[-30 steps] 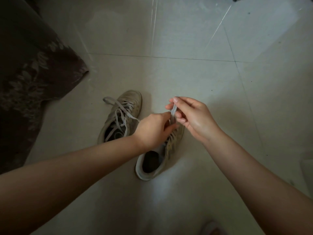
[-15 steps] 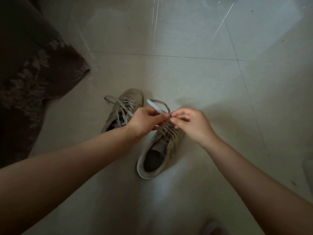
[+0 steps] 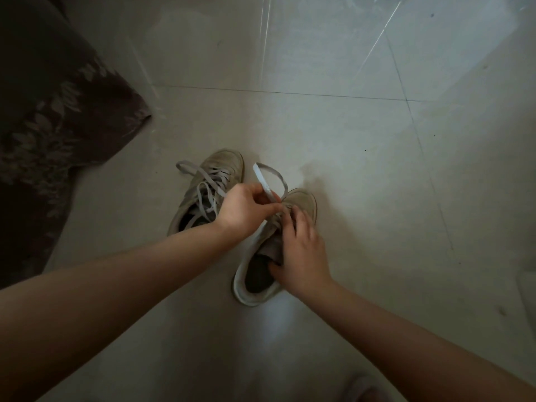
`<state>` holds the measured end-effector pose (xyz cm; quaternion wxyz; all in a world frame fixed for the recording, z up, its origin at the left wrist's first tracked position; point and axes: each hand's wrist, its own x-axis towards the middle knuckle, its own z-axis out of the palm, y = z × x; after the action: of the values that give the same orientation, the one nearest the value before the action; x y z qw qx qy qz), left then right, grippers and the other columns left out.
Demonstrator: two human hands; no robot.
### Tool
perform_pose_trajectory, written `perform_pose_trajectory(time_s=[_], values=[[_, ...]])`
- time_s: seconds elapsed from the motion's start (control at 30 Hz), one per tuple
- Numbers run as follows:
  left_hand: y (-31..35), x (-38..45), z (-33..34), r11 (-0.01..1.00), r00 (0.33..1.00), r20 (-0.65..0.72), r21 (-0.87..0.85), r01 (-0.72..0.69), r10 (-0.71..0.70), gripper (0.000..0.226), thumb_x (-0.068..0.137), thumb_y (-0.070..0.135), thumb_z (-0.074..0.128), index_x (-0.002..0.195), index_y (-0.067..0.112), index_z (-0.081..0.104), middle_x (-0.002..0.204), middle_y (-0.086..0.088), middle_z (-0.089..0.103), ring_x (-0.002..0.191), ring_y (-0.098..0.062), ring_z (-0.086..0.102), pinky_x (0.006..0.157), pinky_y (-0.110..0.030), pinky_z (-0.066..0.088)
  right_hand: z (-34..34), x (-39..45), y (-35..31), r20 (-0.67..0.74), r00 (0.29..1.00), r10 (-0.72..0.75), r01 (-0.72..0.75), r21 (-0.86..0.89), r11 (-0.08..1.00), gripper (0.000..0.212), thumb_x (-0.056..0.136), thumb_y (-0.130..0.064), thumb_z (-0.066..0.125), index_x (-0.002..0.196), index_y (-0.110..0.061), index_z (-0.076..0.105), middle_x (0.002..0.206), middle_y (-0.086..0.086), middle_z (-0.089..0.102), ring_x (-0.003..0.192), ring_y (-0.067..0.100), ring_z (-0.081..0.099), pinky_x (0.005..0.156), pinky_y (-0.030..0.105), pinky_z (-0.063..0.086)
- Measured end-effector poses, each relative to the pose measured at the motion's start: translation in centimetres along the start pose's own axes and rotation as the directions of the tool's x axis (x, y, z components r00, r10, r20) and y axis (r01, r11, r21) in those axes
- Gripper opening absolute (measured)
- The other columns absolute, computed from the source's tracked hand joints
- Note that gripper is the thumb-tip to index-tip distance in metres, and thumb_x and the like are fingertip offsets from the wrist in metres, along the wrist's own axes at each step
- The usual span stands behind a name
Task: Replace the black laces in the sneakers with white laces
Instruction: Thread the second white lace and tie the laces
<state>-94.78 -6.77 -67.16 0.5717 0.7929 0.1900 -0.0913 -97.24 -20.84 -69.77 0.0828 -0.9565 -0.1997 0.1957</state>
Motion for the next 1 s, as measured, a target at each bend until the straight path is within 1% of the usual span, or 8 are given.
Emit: perform_pose_trajectory(time_s=[0.13,0.2,0.33,0.4,0.5,0.73,0.87,1.0], values=[[-0.4,0.0,0.1,1.0,1.0,0.003,0.012,0.008,-0.008,0.011,0.076,0.012,0.076,0.085,0.013,0.07,0.082,-0.003,0.071,0.079,-0.013,0.068,0.079,-0.026,0.055,0.0,0.6,0.9,-0.112,0.992,0.063,-0.019,0.355,0.935,0.072,0.081,-0.019,0.064,0.143,-0.012,0.028,0.149,0.003,0.023,0.129,0.022,0.038,0.093,0.028,0.043],[-0.8,-0.1,0.0,0.999,1.0,-0.004,0.036,0.002,-0.002,0.012,0.077,0.012,0.075,0.087,0.014,0.071,0.084,-0.003,0.072,0.08,-0.012,0.068,0.078,-0.025,0.055,-0.1,0.2,1.6,-0.181,0.98,0.087,0.009,0.471,0.882,0.045,0.078,-0.017,0.066,0.117,-0.014,0.044,0.129,0.0,0.04,0.106,0.022,0.052,0.073,0.022,0.042],[-1.4,-0.5,0.2,0.993,0.998,-0.018,0.107,-0.053,0.055,0.009,0.077,0.019,0.076,0.084,0.02,0.07,0.068,0.009,0.066,0.062,-0.001,0.06,0.065,-0.02,0.05,0.0,-0.6,2.5,-0.435,0.898,-0.073,0.177,0.205,0.963,0.012,0.069,-0.015,0.061,0.075,-0.015,0.05,0.101,-0.001,0.055,0.087,0.018,0.049,0.066,0.026,0.037],[-1.4,-0.7,0.2,0.992,0.997,-0.038,0.109,-0.067,0.071,0.009,0.077,0.021,0.076,0.081,0.024,0.068,0.061,0.012,0.061,0.055,0.003,0.055,0.059,-0.014,0.046,-0.1,-0.6,2.8,-0.51,0.849,-0.136,0.213,0.094,0.972,0.005,0.067,-0.016,0.053,0.07,-0.013,0.051,0.088,-0.002,0.051,0.077,0.016,0.045,0.06,0.025,0.034],[-1.4,-0.9,0.4,0.995,0.997,-0.04,0.077,-0.063,0.066,0.01,0.077,0.017,0.076,0.08,0.022,0.068,0.063,0.014,0.062,0.054,0.007,0.056,0.058,-0.009,0.044,-0.3,-0.8,2.9,-0.512,0.854,-0.09,0.187,0.142,0.972,0.005,0.071,-0.016,0.047,0.073,-0.014,0.05,0.09,-0.007,0.043,0.067,0.015,0.043,0.048,0.024,0.031],[-1.7,-1.9,0.9,0.997,0.998,-0.007,-0.042,0.064,-0.064,0.011,0.078,0.012,0.075,0.089,0.01,0.072,0.074,0.007,0.066,0.061,0.009,0.059,0.057,-0.004,0.045,0.7,-0.9,3.3,-0.408,0.913,-0.019,0.167,0.332,0.928,0.02,0.079,-0.025,0.038,0.093,-0.02,0.053,0.101,-0.002,0.065,0.089,0.019,0.059,0.068,0.031,0.045],[-1.7,-2.2,0.9,0.964,0.982,-0.01,-0.195,0.183,-0.189,0.009,0.08,0.011,0.073,0.088,0.008,0.071,0.076,0.003,0.066,0.07,-0.004,0.061,0.056,-0.006,0.047,0.7,-0.9,3.2,-0.401,0.916,-0.014,0.172,0.363,0.916,0.011,0.081,-0.026,0.042,0.091,-0.032,0.043,0.099,0.0,0.068,0.089,0.023,0.063,0.068,0.035,0.05],[-1.7,-2.6,0.5,0.934,0.972,0.012,-0.273,0.23,-0.236,0.011,0.079,0.008,0.072,0.089,0.005,0.07,0.076,0.001,0.067,0.061,0.004,0.061,0.055,-0.004,0.045,0.4,-0.7,3.1,-0.403,0.915,0.01,0.153,0.371,0.916,0.01,0.084,-0.019,0.053,0.088,-0.026,0.047,0.101,-0.003,0.069,0.089,0.023,0.063,0.067,0.034,0.048]])
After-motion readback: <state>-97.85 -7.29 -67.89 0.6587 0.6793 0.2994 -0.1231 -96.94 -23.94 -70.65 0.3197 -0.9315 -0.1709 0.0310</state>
